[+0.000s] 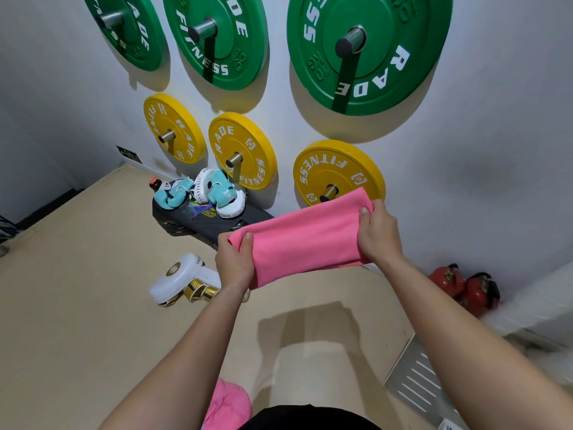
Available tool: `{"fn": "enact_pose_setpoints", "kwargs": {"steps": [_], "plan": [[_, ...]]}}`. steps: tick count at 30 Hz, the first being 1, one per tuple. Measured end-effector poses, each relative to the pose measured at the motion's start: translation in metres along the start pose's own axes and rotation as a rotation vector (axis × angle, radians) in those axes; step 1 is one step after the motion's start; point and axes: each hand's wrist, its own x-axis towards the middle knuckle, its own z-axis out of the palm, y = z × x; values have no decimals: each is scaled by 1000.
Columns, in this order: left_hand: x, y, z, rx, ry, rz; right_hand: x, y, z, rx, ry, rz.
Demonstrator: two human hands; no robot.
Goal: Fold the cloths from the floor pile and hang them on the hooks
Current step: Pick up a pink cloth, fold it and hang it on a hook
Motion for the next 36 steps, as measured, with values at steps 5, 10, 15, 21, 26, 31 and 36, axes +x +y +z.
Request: {"fn": "enact_pose_setpoints", "kwargs": {"steps": [5, 10, 15, 21, 26, 31, 36], "plan": [[1, -12, -5, 318, -27, 161, -5, -3, 0, -48, 49, 14], [1, -15, -7, 289, 9, 14, -13, 5, 7, -125, 52, 22], [-1, -10, -1, 169, 15, -47, -25, 22, 19, -110, 12, 67], [-10, 8, 15, 112, -70, -28, -38, 25, 27, 83, 10, 93], [-23, 18, 38, 120, -258, 111, -58, 3, 43, 261, -113, 68], [-36, 28, 50, 34, -377, 149, -72, -14, 57, 368, -193, 87], [-41, 31, 49, 20, -407, 158, -76, -12, 60, 432, -256, 91]]}}
